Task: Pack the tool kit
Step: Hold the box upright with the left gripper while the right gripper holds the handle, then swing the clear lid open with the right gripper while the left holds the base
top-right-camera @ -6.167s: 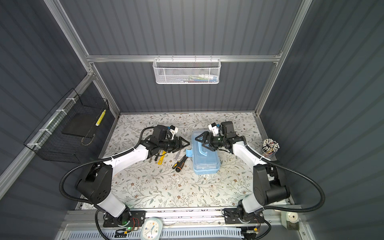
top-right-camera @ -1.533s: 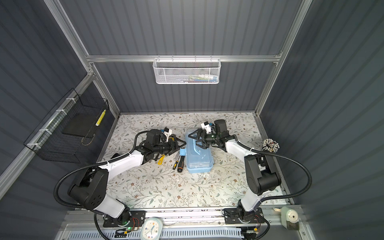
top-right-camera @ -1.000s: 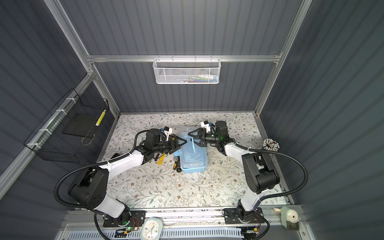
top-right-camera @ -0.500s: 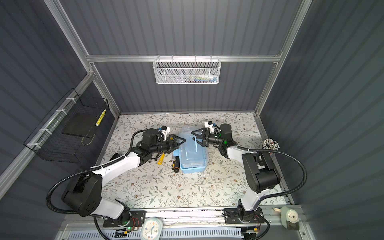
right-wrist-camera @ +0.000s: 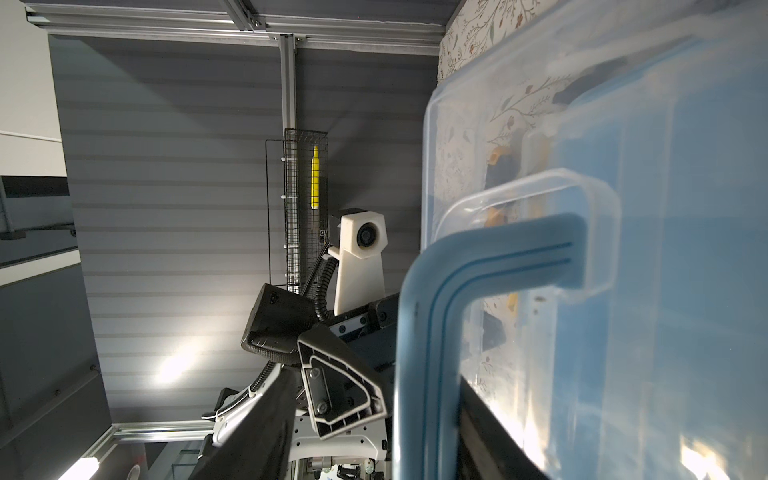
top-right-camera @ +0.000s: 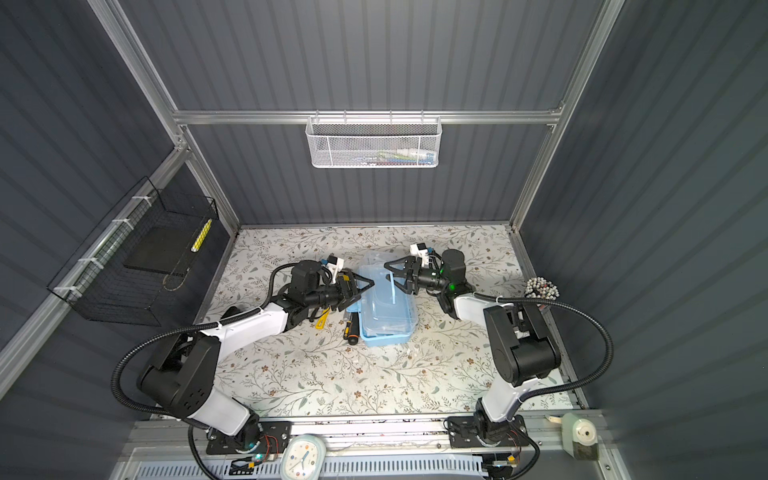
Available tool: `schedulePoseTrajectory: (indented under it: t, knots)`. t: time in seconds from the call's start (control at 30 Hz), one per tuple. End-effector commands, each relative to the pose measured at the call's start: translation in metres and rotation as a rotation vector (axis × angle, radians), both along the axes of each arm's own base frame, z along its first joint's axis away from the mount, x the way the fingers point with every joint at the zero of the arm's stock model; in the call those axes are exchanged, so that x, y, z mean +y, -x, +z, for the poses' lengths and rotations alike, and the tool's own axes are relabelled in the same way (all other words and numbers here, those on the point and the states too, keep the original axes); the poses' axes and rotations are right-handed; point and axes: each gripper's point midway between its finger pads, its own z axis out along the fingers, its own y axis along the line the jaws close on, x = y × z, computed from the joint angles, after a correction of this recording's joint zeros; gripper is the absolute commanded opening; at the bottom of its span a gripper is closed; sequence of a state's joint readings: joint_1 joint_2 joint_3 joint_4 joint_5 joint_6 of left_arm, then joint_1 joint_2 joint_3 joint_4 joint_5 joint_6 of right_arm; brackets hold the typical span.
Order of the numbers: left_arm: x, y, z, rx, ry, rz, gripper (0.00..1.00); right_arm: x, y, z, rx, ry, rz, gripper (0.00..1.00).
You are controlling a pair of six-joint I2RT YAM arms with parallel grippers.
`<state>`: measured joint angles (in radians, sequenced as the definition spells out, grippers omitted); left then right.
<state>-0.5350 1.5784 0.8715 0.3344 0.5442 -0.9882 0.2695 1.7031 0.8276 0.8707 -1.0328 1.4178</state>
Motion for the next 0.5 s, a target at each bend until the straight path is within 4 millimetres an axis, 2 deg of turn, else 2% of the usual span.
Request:
schedulePoseTrajectory:
  t: [0.0,0.27,0.47]
  knots:
    - [-0.007,0.000,0.004,-0.004,0.045,-0.019,0.97,-0.002,0.004,0.021,-0.089,-0.026,0.011,0.59]
    - [-0.027,-0.001,0.038,-0.080,0.075,-0.056,0.97,-0.004,0.003,0.019,-0.087,-0.024,0.005,0.60]
    - [-0.034,-0.004,0.060,-0.126,0.102,-0.058,0.96,-0.015,0.002,0.010,-0.084,0.034,-0.016,0.69]
